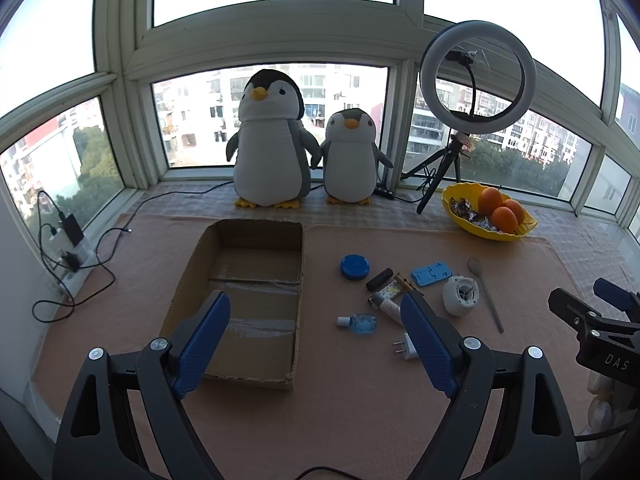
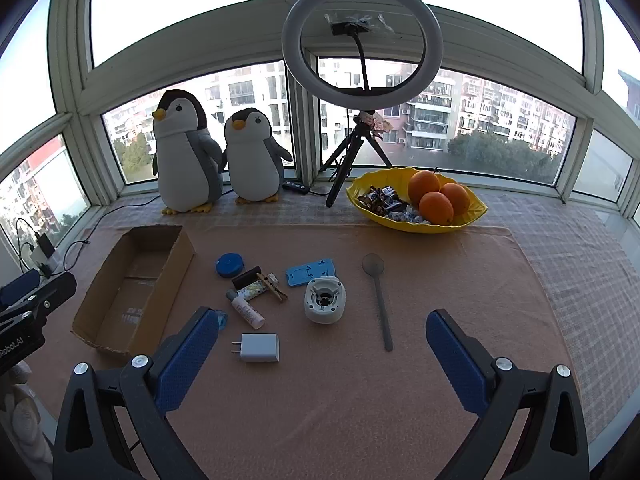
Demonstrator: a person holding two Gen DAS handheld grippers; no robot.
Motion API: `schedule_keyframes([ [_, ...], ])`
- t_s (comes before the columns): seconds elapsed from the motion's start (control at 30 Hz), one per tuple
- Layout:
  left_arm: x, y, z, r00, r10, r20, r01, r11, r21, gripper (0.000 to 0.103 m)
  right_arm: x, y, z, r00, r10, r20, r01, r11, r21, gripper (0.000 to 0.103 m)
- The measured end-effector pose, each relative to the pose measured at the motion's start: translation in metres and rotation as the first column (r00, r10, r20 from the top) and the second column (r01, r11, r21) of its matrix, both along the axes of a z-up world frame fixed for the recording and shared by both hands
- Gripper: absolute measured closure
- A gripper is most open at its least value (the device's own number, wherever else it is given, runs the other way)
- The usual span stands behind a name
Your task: Organize rigid objects
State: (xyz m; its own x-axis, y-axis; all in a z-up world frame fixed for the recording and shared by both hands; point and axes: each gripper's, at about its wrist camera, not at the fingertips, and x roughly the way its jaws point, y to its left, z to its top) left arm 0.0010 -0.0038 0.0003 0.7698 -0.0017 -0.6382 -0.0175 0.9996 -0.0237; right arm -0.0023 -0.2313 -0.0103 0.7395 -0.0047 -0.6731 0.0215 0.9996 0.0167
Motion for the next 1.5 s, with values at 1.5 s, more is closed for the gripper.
schedule_keyframes([
  [1.5,-0.0009,-0.0005,-0.0013,1.000,0.002,-0.004,-0.002,1.000,-0.003,0.015,0.0012,0.0004,-0.0018,1.000,-0.002,-0.016,0.002,1.000,0.001,0.001],
])
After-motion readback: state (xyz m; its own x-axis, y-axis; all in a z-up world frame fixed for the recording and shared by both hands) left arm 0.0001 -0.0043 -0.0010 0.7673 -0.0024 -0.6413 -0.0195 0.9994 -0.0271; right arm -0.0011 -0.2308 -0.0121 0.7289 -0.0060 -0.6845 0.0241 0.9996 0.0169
